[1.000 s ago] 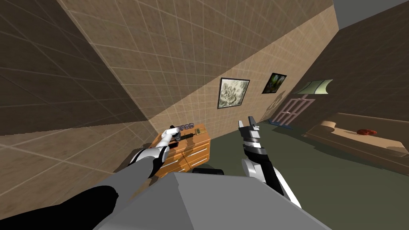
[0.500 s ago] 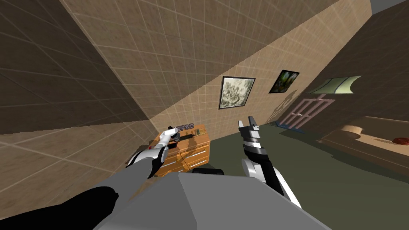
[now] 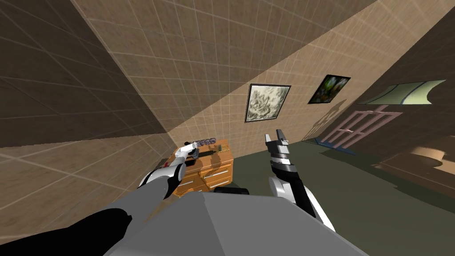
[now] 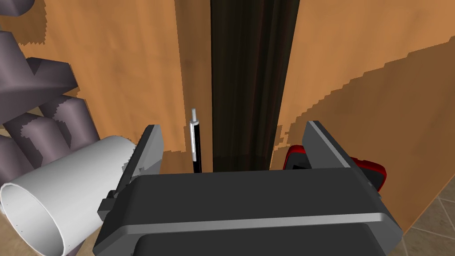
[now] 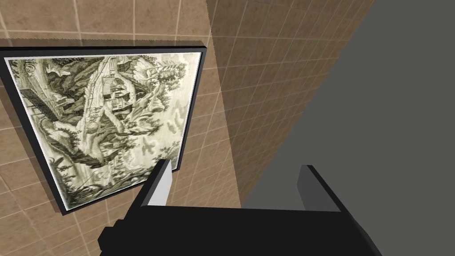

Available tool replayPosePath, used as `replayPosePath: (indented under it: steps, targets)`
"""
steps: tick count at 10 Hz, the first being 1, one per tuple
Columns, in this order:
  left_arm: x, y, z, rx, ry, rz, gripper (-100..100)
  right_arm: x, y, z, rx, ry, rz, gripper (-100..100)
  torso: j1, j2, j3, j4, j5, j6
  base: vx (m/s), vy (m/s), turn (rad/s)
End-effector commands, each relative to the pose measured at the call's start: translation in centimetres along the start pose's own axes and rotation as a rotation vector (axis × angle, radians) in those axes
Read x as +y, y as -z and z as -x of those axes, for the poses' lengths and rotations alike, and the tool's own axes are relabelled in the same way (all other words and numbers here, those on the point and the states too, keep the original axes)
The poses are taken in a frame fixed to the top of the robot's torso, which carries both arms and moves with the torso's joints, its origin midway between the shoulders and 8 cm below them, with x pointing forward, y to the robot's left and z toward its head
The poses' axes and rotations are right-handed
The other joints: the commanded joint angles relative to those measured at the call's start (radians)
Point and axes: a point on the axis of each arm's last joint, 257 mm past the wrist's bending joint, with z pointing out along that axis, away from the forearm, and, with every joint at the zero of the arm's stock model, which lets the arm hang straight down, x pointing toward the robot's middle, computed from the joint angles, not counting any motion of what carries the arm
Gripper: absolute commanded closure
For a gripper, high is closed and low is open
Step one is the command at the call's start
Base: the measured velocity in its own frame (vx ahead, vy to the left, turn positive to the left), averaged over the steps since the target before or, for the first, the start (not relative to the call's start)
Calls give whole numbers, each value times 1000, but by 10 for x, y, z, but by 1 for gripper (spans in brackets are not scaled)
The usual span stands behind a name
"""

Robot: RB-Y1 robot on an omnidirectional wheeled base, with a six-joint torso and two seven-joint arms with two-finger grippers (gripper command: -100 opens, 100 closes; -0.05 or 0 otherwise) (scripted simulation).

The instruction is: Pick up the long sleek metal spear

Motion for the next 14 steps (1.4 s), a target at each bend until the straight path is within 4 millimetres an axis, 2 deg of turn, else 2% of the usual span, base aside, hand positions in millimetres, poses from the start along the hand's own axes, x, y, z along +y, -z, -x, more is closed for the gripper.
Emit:
replayPosePath:
  steps: [1, 4, 6, 7, 11, 12, 13, 14]
  targets:
    - [2, 0, 3, 4, -20, -1, -100, 0, 0, 0, 0, 0, 0, 0, 0, 0, 0, 0, 0, 0, 68, -77, 74]
    - [8, -2, 13, 18, -50, -6, -100, 0, 0, 0, 0, 0, 0, 0, 2, 1, 1, 0, 0, 0, 54, -66, 128]
    - [8, -1, 13, 17, -51, -5, -100, 0, 0, 0, 0, 0, 0, 0, 2, 3, 1, 0, 0, 0, 19, -39, 58]
    - [8, -1, 13, 17, -53, -5, 100, 0, 0, 0, 0, 0, 0, 0, 4, 4, 2, 1, 1, 1, 0, 0, 0]
    - [6, -1, 13, 16, -54, -8, 100, 0, 0, 0, 0, 0, 0, 0, 6, 4, 2, 0, 2, 0, 0, 0, 0]
    - [6, -1, 13, 16, -54, -8, 0, 0, 0, 0, 0, 0, 0, 0, 6, 4, 2, 0, 2, 0, 0, 0, 0]
    - [5, -1, 8, 11, -38, -3, 100, 0, 0, 0, 0, 0, 0, 0, 6, 4, 2, 0, 2, 0, -38, 44, -180]
    - [2, 0, 3, 4, -41, -1, 100, 0, 0, 0, 0, 0, 0, 0, 8, 5, 3, 0, 3, 3, -78, 109, -290]
